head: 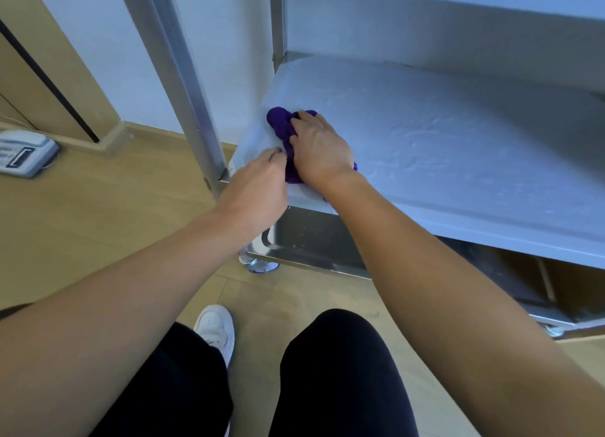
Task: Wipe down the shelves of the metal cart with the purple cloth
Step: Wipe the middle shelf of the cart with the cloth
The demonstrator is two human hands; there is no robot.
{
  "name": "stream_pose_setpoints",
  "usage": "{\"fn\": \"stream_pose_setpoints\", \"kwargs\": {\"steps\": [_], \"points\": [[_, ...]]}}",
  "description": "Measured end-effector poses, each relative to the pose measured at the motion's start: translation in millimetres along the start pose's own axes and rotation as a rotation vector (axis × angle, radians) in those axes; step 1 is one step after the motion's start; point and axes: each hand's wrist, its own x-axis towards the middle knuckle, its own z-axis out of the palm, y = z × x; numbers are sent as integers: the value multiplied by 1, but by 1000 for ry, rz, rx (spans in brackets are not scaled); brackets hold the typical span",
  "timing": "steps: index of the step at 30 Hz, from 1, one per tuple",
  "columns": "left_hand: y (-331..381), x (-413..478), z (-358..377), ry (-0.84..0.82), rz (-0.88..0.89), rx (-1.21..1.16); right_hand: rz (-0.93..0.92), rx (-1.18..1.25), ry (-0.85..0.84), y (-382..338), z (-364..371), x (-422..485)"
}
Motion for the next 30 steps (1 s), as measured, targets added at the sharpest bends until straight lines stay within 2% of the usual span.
{"fn": "stream_pose_setpoints", "kwargs": {"steps": [5,10,14,16,18,21,23,26,30], "points": [[-12,20,1,-8,57,17,-36,7,33,7,3,14],[-9,43,1,-7,36,-11,-56,-4,-29,27,0,37],[-18,56,4,16,48,-101,204,-10,-43,60,-9,59],[-22,58,5,46,67,-112,265,-32,-38,61,-11,62],[-27,61,6,60,76,-116,170,-35,-35,48,-11,60],[-34,62,6,84,69,-137,-106,23,-81,30,-8,54],[-39,59,7,116,87,-154,-142,87,-106,32,-9,58],[-44,56,12,161,164,-191,-67,32,-126,47,-12,74],[-42,57,22,185,162,-198,174,-36,-15,65,-10,94]]}}
